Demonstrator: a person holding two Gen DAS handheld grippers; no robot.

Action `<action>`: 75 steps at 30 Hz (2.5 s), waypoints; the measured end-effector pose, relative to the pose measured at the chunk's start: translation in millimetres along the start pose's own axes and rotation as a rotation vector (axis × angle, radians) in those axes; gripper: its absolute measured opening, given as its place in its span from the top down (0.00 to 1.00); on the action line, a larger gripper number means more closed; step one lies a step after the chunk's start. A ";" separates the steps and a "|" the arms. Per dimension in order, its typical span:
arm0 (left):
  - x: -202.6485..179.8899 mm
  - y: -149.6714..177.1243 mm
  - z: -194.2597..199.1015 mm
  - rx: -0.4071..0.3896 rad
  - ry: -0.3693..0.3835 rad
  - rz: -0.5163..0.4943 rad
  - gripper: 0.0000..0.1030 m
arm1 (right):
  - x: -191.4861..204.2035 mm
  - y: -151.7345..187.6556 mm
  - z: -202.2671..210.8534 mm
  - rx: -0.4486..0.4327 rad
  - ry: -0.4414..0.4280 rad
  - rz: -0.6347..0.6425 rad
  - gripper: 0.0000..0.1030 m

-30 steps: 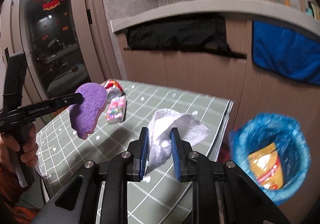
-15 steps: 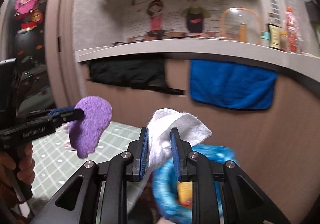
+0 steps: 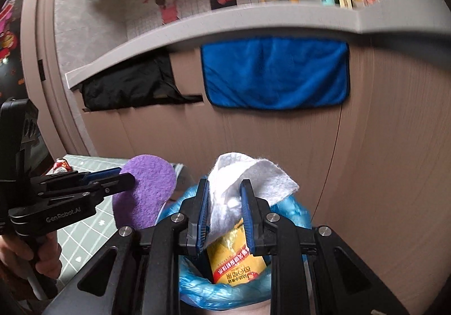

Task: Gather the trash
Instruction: 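Carry the sponge and tissue over the bin and open both tools, then move both tools back to the table toward the red can, then grasp the red can with the left tool while the right tool grasps the pink Kleenex pack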

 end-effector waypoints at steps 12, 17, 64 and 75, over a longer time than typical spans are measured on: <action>8.6 18.0 -60.7 0.118 0.117 0.111 0.62 | -13.6 43.5 -52.2 0.131 -0.046 -0.069 0.71; 25.1 17.7 -51.7 0.116 0.116 0.174 0.62 | -13.4 46.1 -51.6 0.133 -0.029 -0.066 0.66; 460.7 142.2 261.7 -0.184 -0.307 0.671 0.60 | 483.8 84.6 -172.0 0.437 -0.436 0.376 0.55; 490.6 112.2 187.6 -0.148 -0.123 0.853 0.52 | 473.0 91.4 -148.3 0.408 -0.522 0.398 0.69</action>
Point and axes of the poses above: each gripper's, at about its wrist camera, not at the fingertips, and z roughly against the way its jaws point, x to its left, y to its underside, the point moved 8 cm from there along -z, roughly the way its jaws point, and after that the axes turned 6 degrees about y, right-handed, at the moved point
